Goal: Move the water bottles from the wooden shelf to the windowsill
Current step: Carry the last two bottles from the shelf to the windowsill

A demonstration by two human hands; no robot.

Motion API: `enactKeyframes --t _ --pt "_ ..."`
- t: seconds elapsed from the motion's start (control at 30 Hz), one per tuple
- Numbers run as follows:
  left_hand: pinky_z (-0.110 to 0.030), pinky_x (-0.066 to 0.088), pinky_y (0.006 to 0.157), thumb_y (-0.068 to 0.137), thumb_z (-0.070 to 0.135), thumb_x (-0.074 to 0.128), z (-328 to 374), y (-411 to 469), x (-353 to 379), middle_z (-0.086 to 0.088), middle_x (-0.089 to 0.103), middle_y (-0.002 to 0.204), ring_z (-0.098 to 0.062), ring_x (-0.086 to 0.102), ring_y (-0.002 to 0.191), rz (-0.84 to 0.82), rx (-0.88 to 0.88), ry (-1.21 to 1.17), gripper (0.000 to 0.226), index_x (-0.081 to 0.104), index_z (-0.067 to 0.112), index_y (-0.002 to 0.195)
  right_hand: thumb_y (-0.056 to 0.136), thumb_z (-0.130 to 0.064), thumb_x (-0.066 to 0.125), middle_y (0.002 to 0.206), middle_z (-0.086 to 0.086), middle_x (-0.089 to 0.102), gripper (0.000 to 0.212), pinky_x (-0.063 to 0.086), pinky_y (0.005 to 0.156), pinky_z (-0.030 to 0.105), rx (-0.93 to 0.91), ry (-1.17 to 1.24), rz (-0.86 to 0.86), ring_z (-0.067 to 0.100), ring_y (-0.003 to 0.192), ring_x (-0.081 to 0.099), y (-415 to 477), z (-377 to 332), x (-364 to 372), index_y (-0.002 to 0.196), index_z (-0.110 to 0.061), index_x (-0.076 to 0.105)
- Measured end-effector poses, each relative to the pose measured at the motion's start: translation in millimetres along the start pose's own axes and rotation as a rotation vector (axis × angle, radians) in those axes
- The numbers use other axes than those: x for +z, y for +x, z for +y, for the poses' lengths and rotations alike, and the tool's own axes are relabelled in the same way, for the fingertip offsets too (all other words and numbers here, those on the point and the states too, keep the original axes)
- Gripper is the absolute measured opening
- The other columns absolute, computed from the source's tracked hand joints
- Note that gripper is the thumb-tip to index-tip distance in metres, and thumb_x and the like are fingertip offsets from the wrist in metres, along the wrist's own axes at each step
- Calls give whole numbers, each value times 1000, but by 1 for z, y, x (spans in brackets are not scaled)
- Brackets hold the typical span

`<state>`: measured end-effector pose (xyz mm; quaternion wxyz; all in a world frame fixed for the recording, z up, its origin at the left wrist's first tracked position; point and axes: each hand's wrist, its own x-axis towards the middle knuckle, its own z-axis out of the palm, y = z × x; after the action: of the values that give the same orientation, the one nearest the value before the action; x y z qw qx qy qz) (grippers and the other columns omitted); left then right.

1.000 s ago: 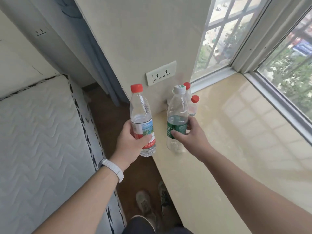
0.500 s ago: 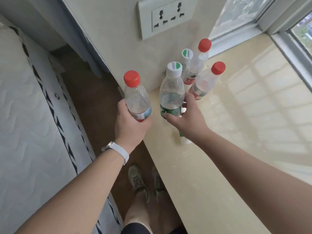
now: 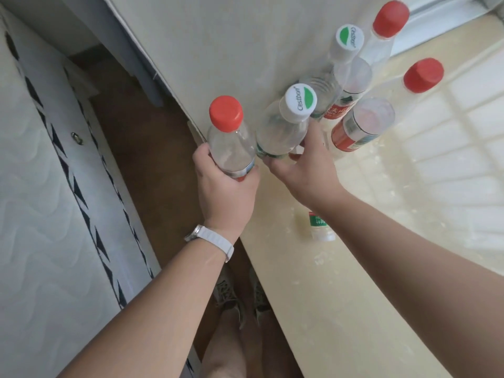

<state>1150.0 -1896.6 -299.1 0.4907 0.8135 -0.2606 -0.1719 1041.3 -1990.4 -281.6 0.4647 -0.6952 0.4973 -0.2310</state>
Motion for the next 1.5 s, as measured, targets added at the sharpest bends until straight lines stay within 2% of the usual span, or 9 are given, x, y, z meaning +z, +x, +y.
enactKeyframes --t 0.2,0.4,0.63,0.77,0.93,1.1,1.17,1.33,1.5 --pt "-32 55 87 70 19 87 -15 14 5 -11 61 121 -23 64 108 39 23 11 73 43 5 127 80 -30 79 114 -18 57 60 54 86 35 -26 -12 -51 4 105 56 6 11 13 129 -25 44" --pt "-21 52 85 68 25 91 -23 15 6 -5 62 123 -19 64 110 15 20 3 81 40 5 128 79 -29 77 121 -10 56 62 52 90 36 -72 -15 -77 10 111 54 12 15 15 132 -22 45" --pt "-50 47 105 64 22 76 -44 21 -7 -7 53 133 -26 55 126 -170 46 0 85 40 8 140 76 -33 78 134 -11 50 83 48 102 36 -41 20 -110 8 125 49 16 16 17 145 -20 33" --pt "-47 46 105 63 30 71 -47 21 -13 10 42 114 -21 50 122 -216 91 71 69 55 5 126 73 -40 84 138 -3 48 89 47 104 40 -51 18 -47 14 129 46 18 15 23 144 -18 35" --pt "-48 51 97 69 31 85 -54 28 -16 -1 61 121 -19 61 116 -230 60 30 63 55 13 122 72 -39 86 129 -6 48 86 47 100 38 -92 -27 -12 15 122 48 22 12 23 140 -16 39" --pt "-43 57 91 70 33 86 -44 23 -16 26 61 110 -11 67 106 -138 43 19 61 50 30 119 73 -32 84 121 -6 51 72 46 98 35 -128 -57 14 16 115 51 23 8 24 133 -14 46" --pt "-44 58 87 69 35 88 -43 22 -14 19 63 108 -14 68 103 -87 9 21 60 49 29 115 74 -28 81 118 -6 54 66 47 95 32 -131 -66 15 14 111 53 22 5 25 130 -14 48" --pt "-42 58 80 67 43 89 -38 23 -3 1 68 110 -19 68 101 59 -27 28 69 51 13 115 78 -25 77 111 -16 53 62 42 81 7 -132 -57 -37 -4 99 52 23 6 22 130 -12 45" --pt "-39 56 79 65 41 92 -32 19 12 -3 64 112 -22 65 103 158 -42 6 75 50 8 117 77 -19 69 119 -14 57 67 46 88 13 -98 -32 -116 -3 109 54 26 8 18 137 -15 38"
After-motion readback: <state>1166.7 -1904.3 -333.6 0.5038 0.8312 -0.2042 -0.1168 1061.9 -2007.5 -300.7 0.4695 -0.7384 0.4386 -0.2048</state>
